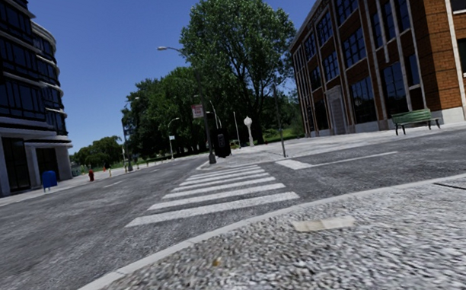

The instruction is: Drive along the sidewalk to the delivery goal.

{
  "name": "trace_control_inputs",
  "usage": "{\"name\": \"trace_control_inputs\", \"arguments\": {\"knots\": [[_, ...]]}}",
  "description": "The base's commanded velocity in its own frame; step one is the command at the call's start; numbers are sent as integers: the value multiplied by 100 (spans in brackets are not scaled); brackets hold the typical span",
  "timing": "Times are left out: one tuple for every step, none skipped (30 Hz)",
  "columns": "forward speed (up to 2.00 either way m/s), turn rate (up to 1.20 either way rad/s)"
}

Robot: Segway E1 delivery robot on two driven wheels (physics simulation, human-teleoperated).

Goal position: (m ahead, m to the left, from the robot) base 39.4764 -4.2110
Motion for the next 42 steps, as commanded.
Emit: {"name": "trace_control_inputs", "arguments": {"knots": [[200, 0], [200, 0], [200, 0], [200, 0], [200, 0], [200, 0], [200, 0], [200, 0], [200, 0], [200, 0], [200, 0], [200, 0], [200, 0], [200, 0], [200, 0], [200, 0], [200, 0], [200, 0], [200, 0], [200, 0], [200, 0], [200, 0], [200, 0], [200, 0], [200, 0], [200, 0], [200, 0], [200, 0], [200, 0], [200, 0], [200, 0], [200, 0], [200, 0], [200, 0], [200, 0], [200, 0], [200, 0], [200, 0], [200, 0], [200, 0], [200, 0], [200, 0]]}}
